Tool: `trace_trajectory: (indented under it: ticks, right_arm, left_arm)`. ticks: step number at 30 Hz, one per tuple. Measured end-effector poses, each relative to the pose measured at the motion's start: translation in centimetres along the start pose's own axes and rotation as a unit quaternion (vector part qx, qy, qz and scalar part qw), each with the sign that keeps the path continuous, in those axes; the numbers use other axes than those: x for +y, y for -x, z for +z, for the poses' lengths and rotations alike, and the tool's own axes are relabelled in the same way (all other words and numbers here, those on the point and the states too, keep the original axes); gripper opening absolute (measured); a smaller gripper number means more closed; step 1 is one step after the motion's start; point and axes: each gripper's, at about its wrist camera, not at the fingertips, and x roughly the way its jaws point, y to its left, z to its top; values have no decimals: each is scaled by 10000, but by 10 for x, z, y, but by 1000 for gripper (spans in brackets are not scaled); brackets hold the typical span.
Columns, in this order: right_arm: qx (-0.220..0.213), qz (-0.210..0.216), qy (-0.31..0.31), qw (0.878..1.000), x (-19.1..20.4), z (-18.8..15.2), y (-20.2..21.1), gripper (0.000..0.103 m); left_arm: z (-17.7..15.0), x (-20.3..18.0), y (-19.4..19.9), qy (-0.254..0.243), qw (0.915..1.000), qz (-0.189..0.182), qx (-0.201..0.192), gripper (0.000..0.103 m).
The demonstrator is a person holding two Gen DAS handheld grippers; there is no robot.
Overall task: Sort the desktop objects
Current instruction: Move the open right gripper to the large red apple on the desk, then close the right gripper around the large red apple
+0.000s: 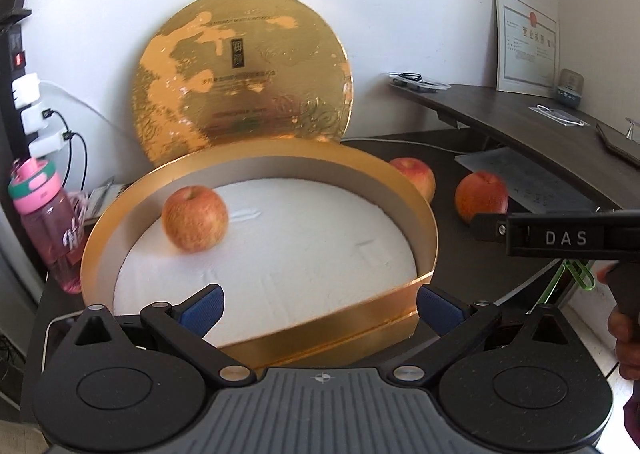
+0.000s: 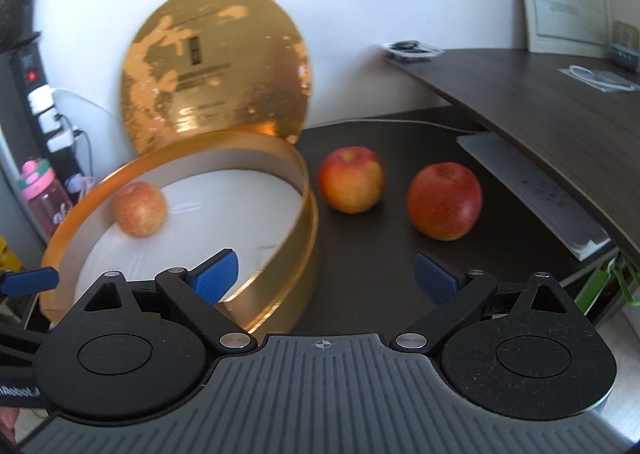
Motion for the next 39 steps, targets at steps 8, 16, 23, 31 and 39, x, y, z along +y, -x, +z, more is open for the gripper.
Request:
trace_trajectory:
  ticks: [8, 16, 23, 31, 39]
  right_arm:
    - [-57, -415, -125, 9990, -22, 1, -22, 97]
    - [-358, -1220, -147, 9918, -61, 8, -81, 98]
    - [-356, -1304, -204, 9906, -82, 16, -130, 98]
    - [-108, -1374, -150, 9903, -89, 19, -162, 97]
    - [20, -1291, -178, 9915, -91, 21, -170, 86]
  left_arm:
    - [12, -5, -21, 3, 10000, -10, 43, 103]
    - [17, -2, -36, 38, 9999, 34, 147, 103]
    - [19, 2, -48, 107, 9996, 121, 248, 103]
    - [18, 6, -57, 138, 9992, 172, 348, 103]
    - [16, 7, -56, 149, 9991, 174, 367, 103]
